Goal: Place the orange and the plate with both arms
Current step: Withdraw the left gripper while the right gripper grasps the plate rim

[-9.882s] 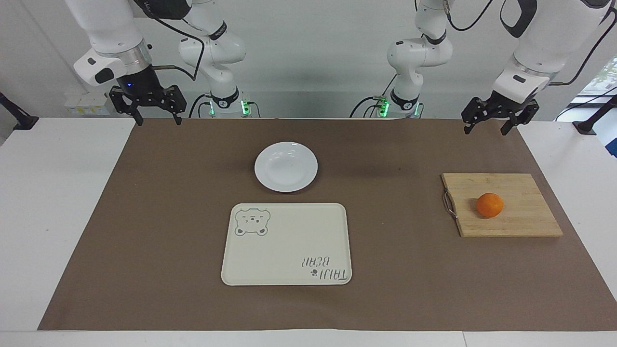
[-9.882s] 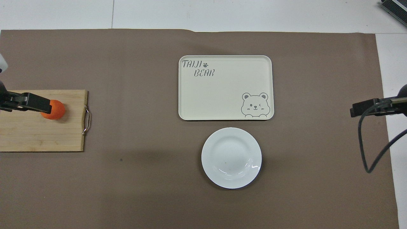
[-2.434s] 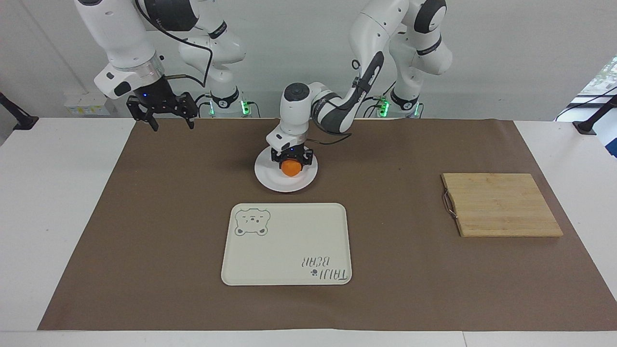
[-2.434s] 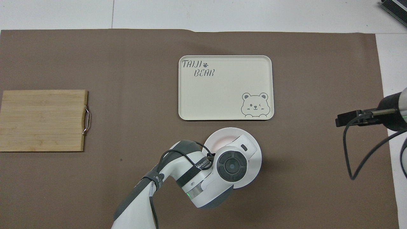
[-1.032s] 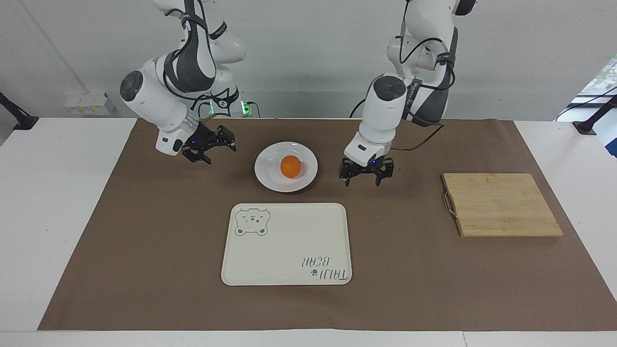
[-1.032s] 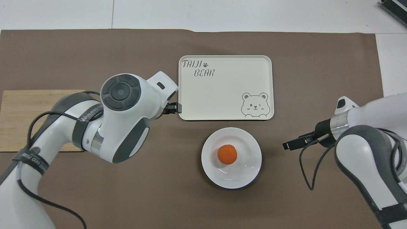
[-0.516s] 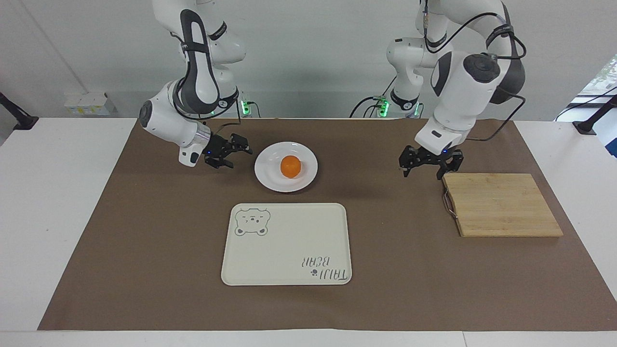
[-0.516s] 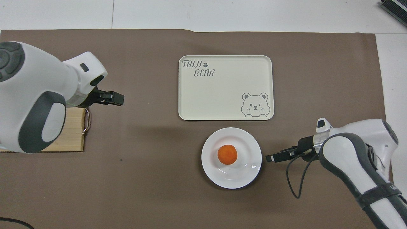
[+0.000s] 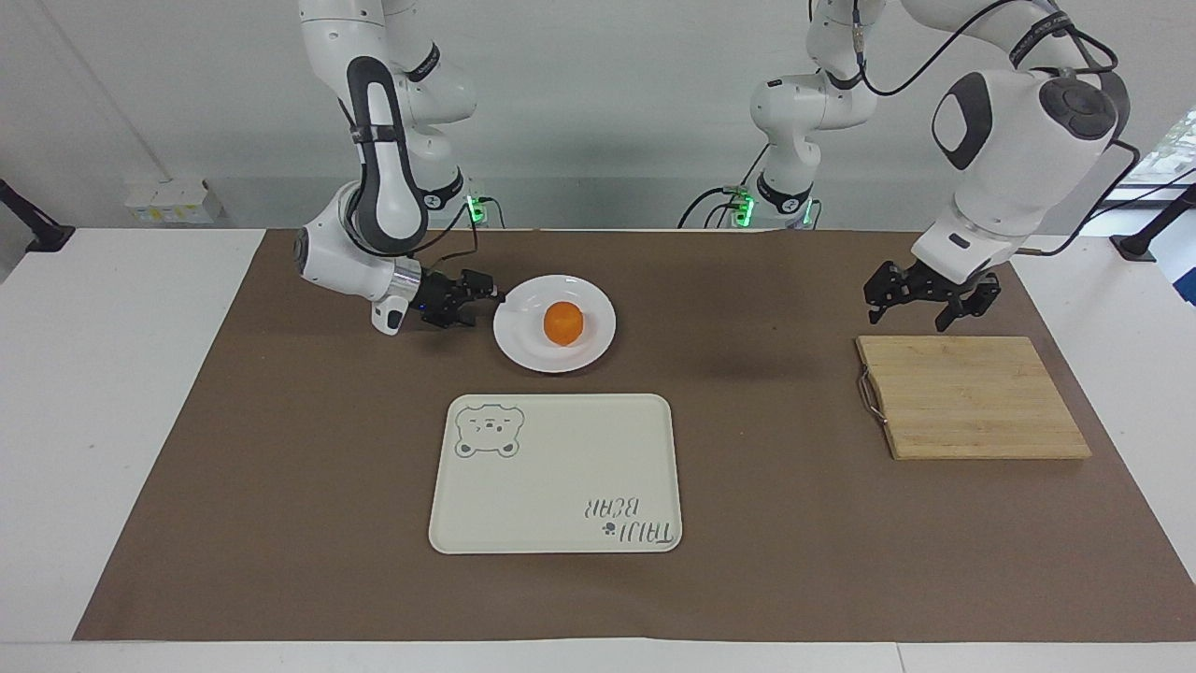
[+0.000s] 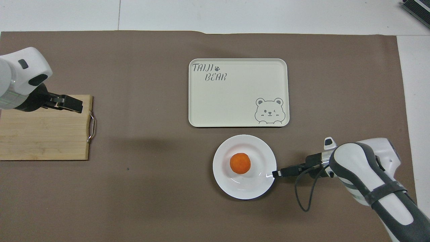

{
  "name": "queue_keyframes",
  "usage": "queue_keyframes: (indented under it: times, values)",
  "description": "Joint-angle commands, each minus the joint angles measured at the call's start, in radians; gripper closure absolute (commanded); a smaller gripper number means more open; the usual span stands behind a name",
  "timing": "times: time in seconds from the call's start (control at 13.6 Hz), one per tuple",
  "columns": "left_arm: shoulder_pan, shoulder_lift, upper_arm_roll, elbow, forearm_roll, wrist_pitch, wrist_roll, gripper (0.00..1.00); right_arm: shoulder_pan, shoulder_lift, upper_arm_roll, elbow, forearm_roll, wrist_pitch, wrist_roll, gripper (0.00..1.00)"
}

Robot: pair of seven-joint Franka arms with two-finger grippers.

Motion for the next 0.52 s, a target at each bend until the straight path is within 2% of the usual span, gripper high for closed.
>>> queue_keyframes:
  times: [0.0, 0.15, 0.44]
  values:
    - [0.009, -0.003, -0.01, 0.11, 0.024, -0.134, 0.012, 0.0, -0.007, -0.018, 0.006, -0.023, 0.032, -0.003, 0.02, 0.0]
    - [0.007, 0.0, -0.01, 0.138, 0.055, -0.186, 0.01, 0.0, -0.005, -0.02, 0.006, -0.026, 0.032, -0.019, 0.02, 0.0]
    - [0.032, -0.011, -0.01, 0.116, 0.043, -0.16, -0.007, 0.0, 0.027, -0.023, 0.006, -0.028, 0.058, -0.015, 0.025, 0.0]
